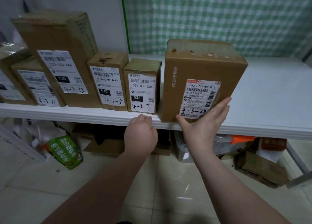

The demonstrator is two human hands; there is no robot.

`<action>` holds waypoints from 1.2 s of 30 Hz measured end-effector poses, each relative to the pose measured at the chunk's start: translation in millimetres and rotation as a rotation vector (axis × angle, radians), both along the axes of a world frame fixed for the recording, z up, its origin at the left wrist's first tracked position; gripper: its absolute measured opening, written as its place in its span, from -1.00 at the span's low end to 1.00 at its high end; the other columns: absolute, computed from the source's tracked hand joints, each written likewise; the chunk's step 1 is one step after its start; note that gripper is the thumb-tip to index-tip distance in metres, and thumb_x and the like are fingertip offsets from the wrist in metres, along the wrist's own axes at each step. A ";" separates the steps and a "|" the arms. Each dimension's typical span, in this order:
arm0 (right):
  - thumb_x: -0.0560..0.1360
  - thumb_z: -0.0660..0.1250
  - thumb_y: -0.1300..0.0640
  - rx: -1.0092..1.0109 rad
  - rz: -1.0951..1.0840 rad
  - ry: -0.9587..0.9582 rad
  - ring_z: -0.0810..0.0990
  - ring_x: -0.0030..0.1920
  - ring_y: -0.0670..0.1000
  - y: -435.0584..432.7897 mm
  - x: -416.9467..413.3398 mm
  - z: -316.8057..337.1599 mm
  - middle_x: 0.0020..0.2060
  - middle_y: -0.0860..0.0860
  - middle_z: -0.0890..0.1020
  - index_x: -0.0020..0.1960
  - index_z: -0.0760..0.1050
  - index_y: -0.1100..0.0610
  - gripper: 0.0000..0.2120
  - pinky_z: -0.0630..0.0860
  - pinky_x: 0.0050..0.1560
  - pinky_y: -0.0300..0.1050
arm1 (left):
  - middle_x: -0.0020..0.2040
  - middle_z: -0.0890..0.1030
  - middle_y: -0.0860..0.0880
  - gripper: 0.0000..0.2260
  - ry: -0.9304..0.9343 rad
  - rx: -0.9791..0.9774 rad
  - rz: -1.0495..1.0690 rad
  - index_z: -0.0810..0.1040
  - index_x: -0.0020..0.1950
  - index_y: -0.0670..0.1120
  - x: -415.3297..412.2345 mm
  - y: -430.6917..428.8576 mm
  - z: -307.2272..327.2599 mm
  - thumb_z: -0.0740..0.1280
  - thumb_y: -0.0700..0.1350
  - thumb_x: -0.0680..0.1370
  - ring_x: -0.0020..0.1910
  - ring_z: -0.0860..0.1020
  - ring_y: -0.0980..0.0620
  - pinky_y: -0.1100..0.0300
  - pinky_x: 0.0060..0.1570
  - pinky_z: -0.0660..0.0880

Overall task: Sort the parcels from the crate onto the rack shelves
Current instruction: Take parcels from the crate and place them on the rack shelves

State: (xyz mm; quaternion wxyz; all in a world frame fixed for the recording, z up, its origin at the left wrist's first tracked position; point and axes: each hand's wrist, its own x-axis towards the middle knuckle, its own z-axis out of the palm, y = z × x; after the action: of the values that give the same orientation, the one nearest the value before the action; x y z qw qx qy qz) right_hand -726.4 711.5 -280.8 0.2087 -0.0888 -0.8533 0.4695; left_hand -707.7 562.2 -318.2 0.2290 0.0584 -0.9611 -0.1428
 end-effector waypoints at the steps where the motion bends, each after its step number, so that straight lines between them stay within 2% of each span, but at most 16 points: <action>1: 0.31 0.60 0.01 0.004 -0.013 -0.003 -0.17 0.56 0.15 -1.0 -1.6 0.4 0.55 0.17 -0.18 0.54 -0.40 0.14 0.29 -0.08 0.52 -0.02 | -0.25 0.56 -0.09 -0.88 -0.009 -0.022 -0.001 0.61 -0.17 -0.18 -0.9 -1.1 0.8 0.38 -0.22 0.32 -0.24 0.54 -0.12 0.15 -0.34 0.44; 3: 0.31 0.59 0.00 0.020 -0.028 -0.007 -0.17 0.56 0.17 -2.5 -4.9 1.5 0.55 0.20 -0.18 0.54 -0.40 0.17 0.29 -0.08 0.53 0.01 | -0.26 0.55 -0.08 -0.87 -0.023 -0.063 -0.009 0.62 -0.17 -0.17 -1.8 -2.1 3.7 0.38 -0.19 0.32 -0.25 0.53 -0.11 0.19 -0.34 0.36; 4: 0.31 0.59 -0.01 0.024 -0.029 -0.012 -0.17 0.56 0.17 -3.0 -6.2 2.6 0.55 0.20 -0.18 0.54 -0.40 0.18 0.29 -0.08 0.53 0.01 | -0.22 0.56 -0.08 -0.84 -0.033 -0.074 -0.013 0.62 -0.10 -0.17 -1.5 -2.3 5.5 0.37 -0.17 0.35 -0.22 0.53 -0.10 0.19 -0.33 0.35; 5: 0.32 0.59 -0.01 0.025 -0.027 -0.017 -0.17 0.56 0.17 -3.5 -7.6 3.3 0.55 0.20 -0.18 0.54 -0.40 0.19 0.29 -0.09 0.53 0.00 | -0.16 0.56 -0.07 -0.76 -0.056 -0.078 -0.016 0.61 0.03 -0.15 -0.5 -2.1 8.4 0.35 -0.15 0.38 -0.16 0.53 -0.09 0.18 -0.29 0.37; 7: 0.32 0.59 -0.02 0.022 -0.025 -0.014 -0.16 0.56 0.18 -4.7 -11.0 4.2 0.55 0.21 -0.17 0.54 -0.40 0.20 0.29 -0.09 0.52 0.00 | 0.01 0.55 -0.03 -0.60 -0.110 -0.080 -0.033 0.44 0.30 -0.08 1.1 -1.4 15.6 0.28 -0.11 0.46 -0.01 0.50 -0.04 0.16 -0.16 0.43; 10: 0.31 0.59 -0.02 0.011 -0.029 -0.014 -0.16 0.56 0.19 -6.8 -16.5 4.8 0.55 0.22 -0.17 0.54 -0.39 0.20 0.29 -0.08 0.53 0.03 | 0.16 0.50 0.01 -0.53 -0.143 -0.085 -0.046 0.30 0.43 -0.02 0.6 -0.7 23.1 0.22 -0.07 0.51 0.13 0.45 0.01 0.17 -0.03 0.44; 17: 0.31 0.59 -0.01 -0.003 -0.023 -0.030 -0.15 0.56 0.20 -10.2 -26.5 6.4 0.55 0.20 -0.17 0.55 -0.38 0.17 0.28 -0.05 0.53 0.06 | 0.18 0.49 -0.01 -0.49 -0.176 -0.126 -0.046 0.26 0.46 -0.02 1.0 1.0 25.4 0.21 -0.06 0.51 0.15 0.45 -0.01 0.15 -0.02 0.44; 30: 0.31 0.59 -0.01 -0.028 -0.040 -0.056 -0.11 0.56 0.18 -15.3 -38.7 5.8 0.56 0.17 -0.11 0.55 -0.37 0.19 0.28 -0.01 0.53 0.03 | 0.13 0.49 -0.03 -0.55 -0.203 -0.127 -0.007 0.29 0.39 -0.08 -2.0 5.8 31.5 0.23 -0.05 0.51 0.08 0.48 -0.02 0.17 -0.13 0.39; 36: 0.30 0.60 -0.04 -0.004 -0.058 -0.057 -0.01 0.55 0.19 -18.2 -38.9 6.4 0.53 0.17 -0.04 0.55 -0.36 0.17 0.29 0.11 0.53 0.10 | 0.18 0.48 -0.04 -0.52 -0.231 -0.144 0.005 0.26 0.42 -0.10 -1.4 6.6 32.6 0.23 -0.07 0.51 0.11 0.48 -0.03 0.14 -0.07 0.43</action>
State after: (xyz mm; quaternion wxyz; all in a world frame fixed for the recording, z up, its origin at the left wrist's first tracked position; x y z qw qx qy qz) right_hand -765.4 693.3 -274.4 0.1978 -0.1272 -0.8550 0.4622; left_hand -709.1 568.7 -285.6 0.1208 0.0603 -0.9887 -0.0652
